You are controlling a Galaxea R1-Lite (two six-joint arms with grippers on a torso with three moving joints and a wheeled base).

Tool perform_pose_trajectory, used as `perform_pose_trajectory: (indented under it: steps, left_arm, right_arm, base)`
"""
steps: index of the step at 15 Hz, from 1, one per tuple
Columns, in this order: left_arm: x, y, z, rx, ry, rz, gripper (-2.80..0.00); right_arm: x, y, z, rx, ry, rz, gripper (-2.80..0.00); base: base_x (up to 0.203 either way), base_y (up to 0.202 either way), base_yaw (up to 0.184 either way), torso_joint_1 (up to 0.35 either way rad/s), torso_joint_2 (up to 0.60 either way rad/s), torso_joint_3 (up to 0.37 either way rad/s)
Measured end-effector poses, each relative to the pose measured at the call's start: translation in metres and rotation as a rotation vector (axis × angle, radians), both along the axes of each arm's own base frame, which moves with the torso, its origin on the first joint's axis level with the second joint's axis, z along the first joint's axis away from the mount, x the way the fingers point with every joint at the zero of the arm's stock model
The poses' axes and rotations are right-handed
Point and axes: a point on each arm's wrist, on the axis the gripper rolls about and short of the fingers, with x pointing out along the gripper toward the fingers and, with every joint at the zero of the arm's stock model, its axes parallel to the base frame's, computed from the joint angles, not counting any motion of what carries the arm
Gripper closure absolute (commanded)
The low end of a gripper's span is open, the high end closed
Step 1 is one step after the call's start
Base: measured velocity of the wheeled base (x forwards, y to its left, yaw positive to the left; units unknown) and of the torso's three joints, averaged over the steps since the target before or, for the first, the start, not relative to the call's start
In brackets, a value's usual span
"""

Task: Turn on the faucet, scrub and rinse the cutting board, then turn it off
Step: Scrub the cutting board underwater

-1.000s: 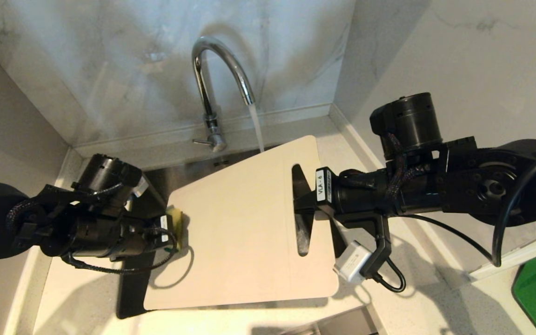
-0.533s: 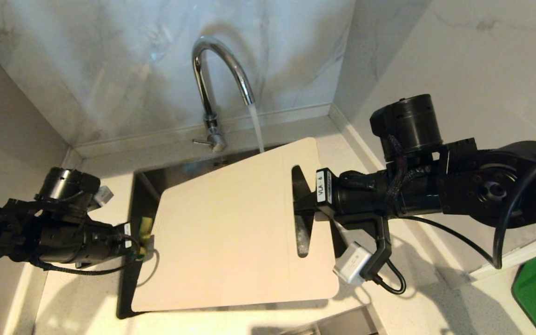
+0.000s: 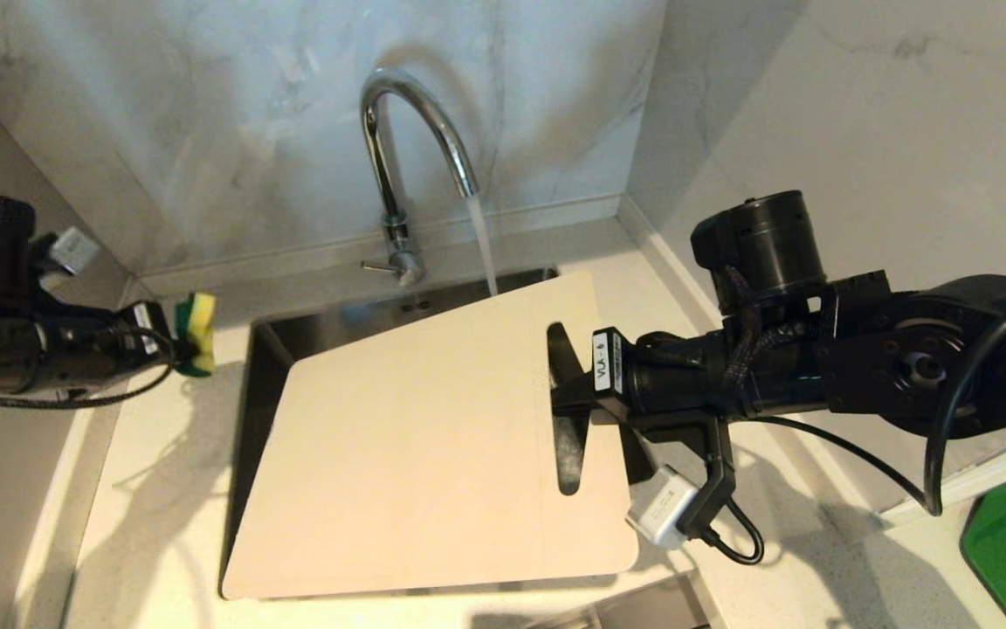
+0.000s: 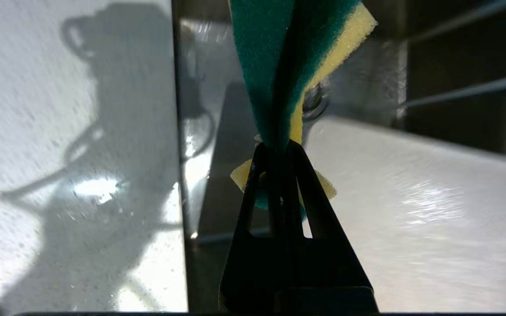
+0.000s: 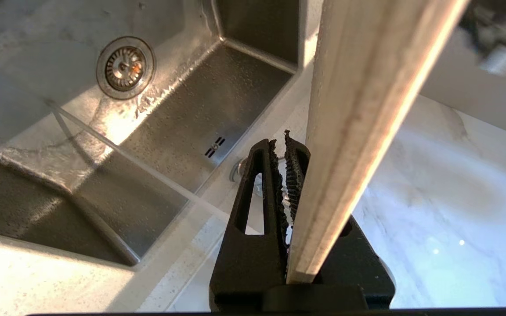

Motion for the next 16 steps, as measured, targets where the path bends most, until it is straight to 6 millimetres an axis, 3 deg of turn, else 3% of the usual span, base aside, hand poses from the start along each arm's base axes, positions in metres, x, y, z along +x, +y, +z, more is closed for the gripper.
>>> perform_pose_trajectory:
  steps: [3, 10, 13, 16]
  left_arm:
    - [-0.018, 0.000, 0.031, -0.052, 0.031, -0.071, 0.00]
    - [-0.083, -0.105, 0.056, -0.258, 0.126, -0.463, 0.00]
    - [-0.095, -0.131, 0.065, -0.321, 0.152, -0.545, 0.00]
    - [-0.099, -0.148, 0.062, -0.314, 0.173, -0.590, 0.00]
  right_arm:
    - [0.002, 0.000, -0.001, -0.001, 0.003, -0.003, 0.00]
    - [0.012, 0.011, 0.014, 0.085, -0.051, 0.015, 0.00]
    - [0.016, 0.022, 0.021, 0.106, -0.055, 0.032, 0.00]
    - [0.019, 0.025, 0.020, 0.110, -0.044, 0.031, 0.00]
  base:
    - [0.000, 0.000, 0.000, 0.000, 0.00, 0.000]
    - [0.000, 0.000, 0.000, 0.000, 0.00, 0.000]
    - [0.000, 0.000, 0.000, 0.000, 0.00, 0.000]
    - [0.000, 0.000, 0.000, 0.000, 0.00, 0.000]
